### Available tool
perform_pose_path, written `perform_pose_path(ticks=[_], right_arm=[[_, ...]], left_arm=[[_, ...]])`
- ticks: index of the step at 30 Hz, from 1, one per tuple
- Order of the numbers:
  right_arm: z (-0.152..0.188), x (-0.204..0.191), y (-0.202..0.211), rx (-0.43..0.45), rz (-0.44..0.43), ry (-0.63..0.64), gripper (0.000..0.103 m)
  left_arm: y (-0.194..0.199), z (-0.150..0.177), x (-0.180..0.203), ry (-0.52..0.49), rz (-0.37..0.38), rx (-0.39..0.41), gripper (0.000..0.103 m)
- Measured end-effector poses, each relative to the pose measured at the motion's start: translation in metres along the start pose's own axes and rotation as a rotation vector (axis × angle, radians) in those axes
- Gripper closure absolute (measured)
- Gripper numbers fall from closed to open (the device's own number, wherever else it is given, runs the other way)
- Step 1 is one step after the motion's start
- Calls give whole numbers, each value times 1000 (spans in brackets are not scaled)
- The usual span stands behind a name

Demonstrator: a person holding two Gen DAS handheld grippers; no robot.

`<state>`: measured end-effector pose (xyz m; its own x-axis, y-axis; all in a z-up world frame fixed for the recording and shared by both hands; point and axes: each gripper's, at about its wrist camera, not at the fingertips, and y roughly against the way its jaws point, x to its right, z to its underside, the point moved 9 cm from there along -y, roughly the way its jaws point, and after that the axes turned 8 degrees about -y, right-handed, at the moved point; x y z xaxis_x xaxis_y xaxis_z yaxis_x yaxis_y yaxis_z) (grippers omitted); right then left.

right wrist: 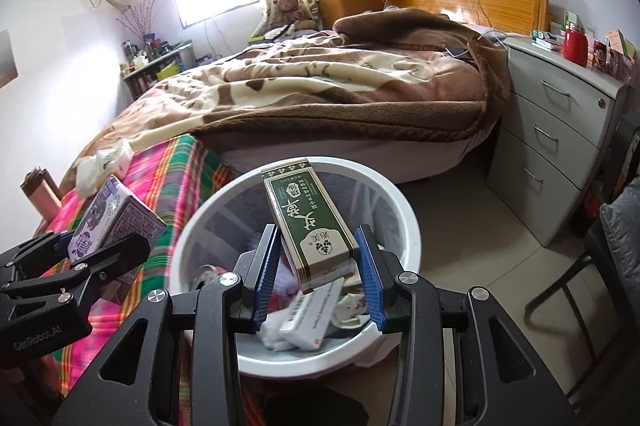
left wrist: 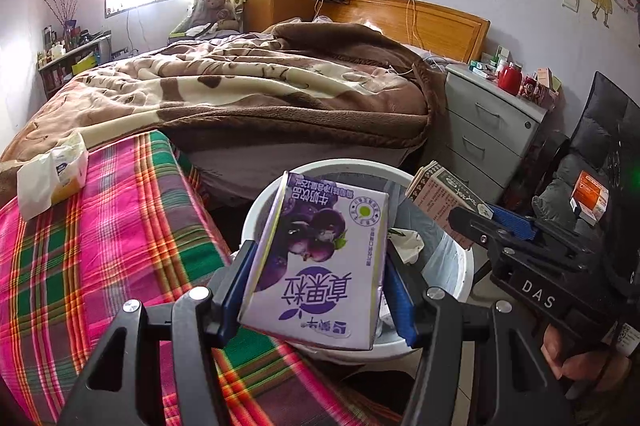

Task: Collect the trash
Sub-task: 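Open both tools over the bin to drop the carton and green box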

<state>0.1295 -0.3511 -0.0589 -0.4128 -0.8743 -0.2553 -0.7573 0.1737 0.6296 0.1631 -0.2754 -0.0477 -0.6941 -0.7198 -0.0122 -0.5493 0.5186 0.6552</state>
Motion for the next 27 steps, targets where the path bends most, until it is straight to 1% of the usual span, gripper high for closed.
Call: perform_pose_path(ticks=[10, 11, 13, 14, 17, 18, 20, 22, 27], right_arm=[[-1, 13, -10, -23, 16, 13, 63], [-1, 13, -11, -25, 17, 17, 63], [-2, 14, -12, -23, 24, 24, 63], [-2, 14, -11, -21, 29, 31, 63], [-3, 15, -13, -28, 32, 33, 62], [-3, 15, -12, -25, 33, 29, 61], [-3, 16, -10, -23, 34, 25, 53], [-3, 16, -10, -21, 31, 19, 47], [-2, 14, -2, -5, 21, 3, 47]], left_arm=[[-19, -3, 13, -1, 1, -26, 40], [-20, -4, 14, -2, 1, -25, 39], [-21, -4, 14, 1, 3, -23, 31], [-21, -4, 16, 0, 7, -17, 29], [-21, -5, 17, 3, 14, -14, 27], [-20, -4, 17, 4, 14, -17, 27], [-20, -4, 17, 2, 9, -19, 26], [-17, -3, 15, 6, 7, -18, 25], [-8, 0, 11, 22, -1, -6, 25]])
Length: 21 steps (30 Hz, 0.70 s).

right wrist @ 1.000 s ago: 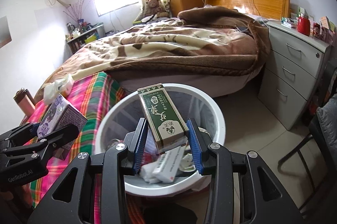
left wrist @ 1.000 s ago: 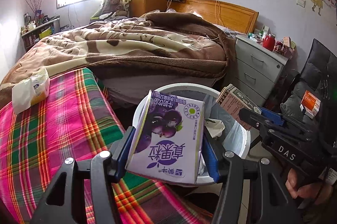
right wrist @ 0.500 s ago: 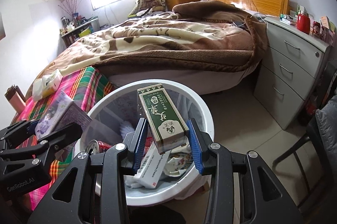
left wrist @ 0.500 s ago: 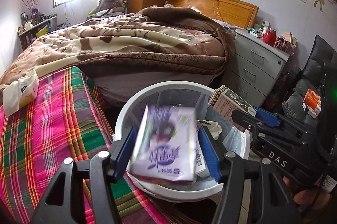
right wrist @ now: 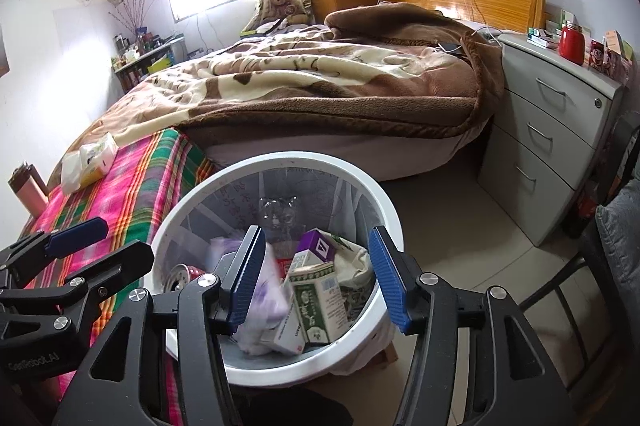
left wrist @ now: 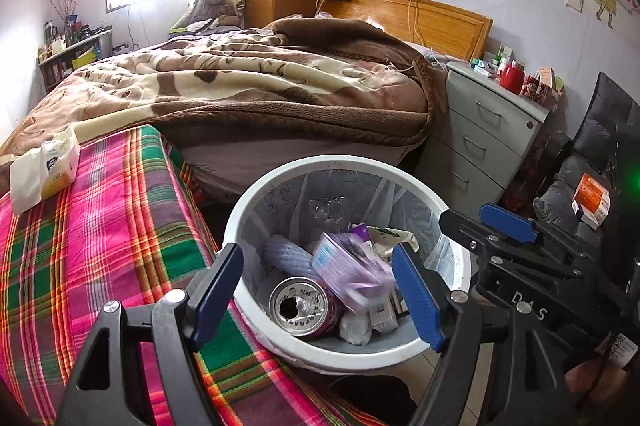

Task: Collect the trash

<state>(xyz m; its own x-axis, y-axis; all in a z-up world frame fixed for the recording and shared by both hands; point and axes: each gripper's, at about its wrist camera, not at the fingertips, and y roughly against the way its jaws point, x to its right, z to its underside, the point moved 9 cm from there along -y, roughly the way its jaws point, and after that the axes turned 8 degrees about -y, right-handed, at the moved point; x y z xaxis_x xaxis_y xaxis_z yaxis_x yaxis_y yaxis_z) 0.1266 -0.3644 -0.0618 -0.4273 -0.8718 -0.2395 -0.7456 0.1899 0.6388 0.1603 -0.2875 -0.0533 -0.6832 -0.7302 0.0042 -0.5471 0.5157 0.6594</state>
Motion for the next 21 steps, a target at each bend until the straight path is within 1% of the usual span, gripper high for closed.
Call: perform_pose_path(ticks=[6, 12, 16, 21], right_arm=[[5, -8, 8, 11, -13, 5, 47], [11, -20, 22, 33, -26, 22, 47], [15, -27, 34, 53, -43, 27, 42], [24, -44, 50, 84, -73, 54, 41]], left_arm=[[15, 4, -6, 13, -15, 22, 24], [37, 13, -15, 29, -51, 46, 23], [53, 20, -21, 40, -90, 64, 21], [76, 32, -33, 61, -143, 92, 21]])
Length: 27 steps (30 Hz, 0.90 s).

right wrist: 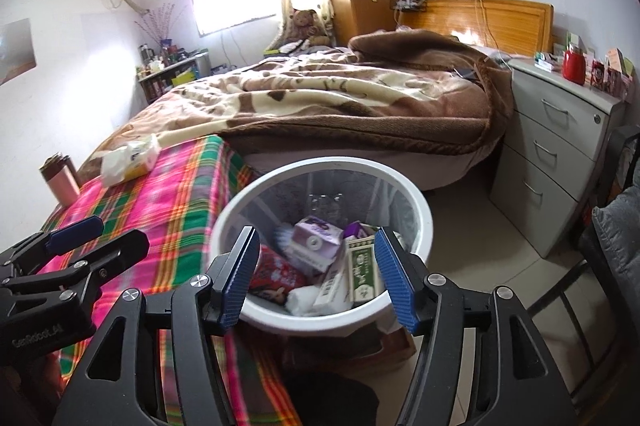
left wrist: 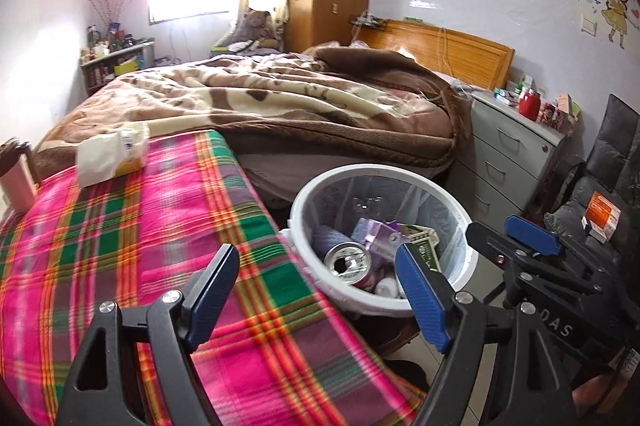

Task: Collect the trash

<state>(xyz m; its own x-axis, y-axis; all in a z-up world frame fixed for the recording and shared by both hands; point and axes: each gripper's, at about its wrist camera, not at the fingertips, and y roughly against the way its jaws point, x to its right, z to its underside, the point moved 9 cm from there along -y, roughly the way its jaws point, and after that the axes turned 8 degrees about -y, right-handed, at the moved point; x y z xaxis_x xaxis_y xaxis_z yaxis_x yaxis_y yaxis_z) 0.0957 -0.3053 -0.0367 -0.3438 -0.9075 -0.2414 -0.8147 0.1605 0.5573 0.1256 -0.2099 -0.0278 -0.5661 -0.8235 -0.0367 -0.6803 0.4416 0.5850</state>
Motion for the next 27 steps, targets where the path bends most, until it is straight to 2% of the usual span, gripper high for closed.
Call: perform_pose_path(ticks=[4, 8, 11, 23, 27], right_arm=[[5, -15, 12, 30, -29, 14, 40], [9, -28, 23, 75, -42, 39, 31], [13, -36, 31, 106, -43, 49, 31], [30, -47, 38, 108, -45, 51, 30], [33, -50, 39, 106, -45, 48, 30]], left_arm=[[18, 10, -17, 39, -45, 27, 21], [34, 20, -31, 50, -99, 39, 21], [44, 28, -37, 65, -100, 53, 21], [65, 51, -54, 70, -225, 74, 20], [68, 56, -57, 80, -230, 68, 20]])
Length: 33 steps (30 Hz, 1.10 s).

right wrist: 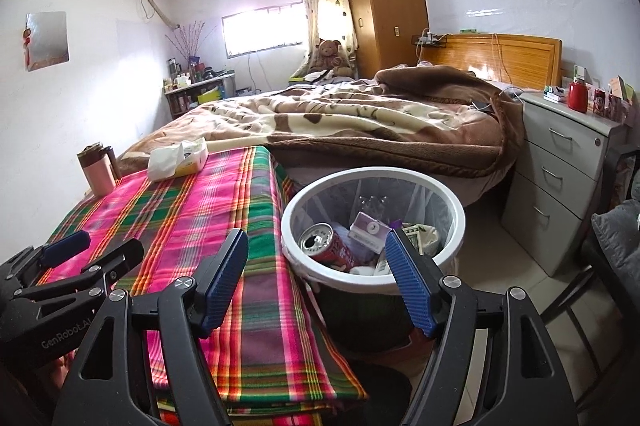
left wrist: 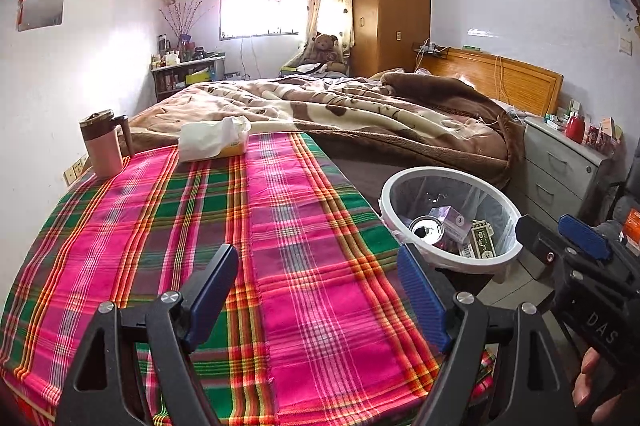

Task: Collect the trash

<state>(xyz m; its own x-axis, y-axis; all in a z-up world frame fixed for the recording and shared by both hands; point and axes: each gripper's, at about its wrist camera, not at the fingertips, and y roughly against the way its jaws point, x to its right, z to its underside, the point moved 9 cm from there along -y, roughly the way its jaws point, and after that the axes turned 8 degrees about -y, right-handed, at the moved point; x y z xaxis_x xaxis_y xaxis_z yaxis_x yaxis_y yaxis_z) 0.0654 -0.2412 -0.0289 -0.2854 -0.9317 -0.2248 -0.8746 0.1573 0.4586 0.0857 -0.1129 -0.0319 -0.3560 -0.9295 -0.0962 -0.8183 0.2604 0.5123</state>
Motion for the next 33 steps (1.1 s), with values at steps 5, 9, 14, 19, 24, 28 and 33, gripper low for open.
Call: perform_pose_path(ticks=[5, 9, 14, 19, 24, 28, 33], right_arm=[[3, -3, 2, -2, 1, 5, 30], [2, -5, 4, 2, 0, 10, 30], [3, -6, 5, 3, -1, 10, 30], [3, -7, 6, 3, 1, 8, 30], [4, -6, 6, -2, 4, 7, 30], [4, -6, 6, -3, 4, 6, 30], [3, -7, 7, -3, 5, 7, 30]], left_arm=[[4, 2, 0, 1, 1, 5, 20], [5, 2, -1, 6, -4, 6, 20], [7, 2, -1, 6, -10, 9, 20], [8, 3, -2, 7, -9, 7, 20], [9, 3, -1, 8, -10, 10, 20], [9, 3, -1, 9, -12, 9, 20], [11, 3, -2, 13, -13, 10, 20]])
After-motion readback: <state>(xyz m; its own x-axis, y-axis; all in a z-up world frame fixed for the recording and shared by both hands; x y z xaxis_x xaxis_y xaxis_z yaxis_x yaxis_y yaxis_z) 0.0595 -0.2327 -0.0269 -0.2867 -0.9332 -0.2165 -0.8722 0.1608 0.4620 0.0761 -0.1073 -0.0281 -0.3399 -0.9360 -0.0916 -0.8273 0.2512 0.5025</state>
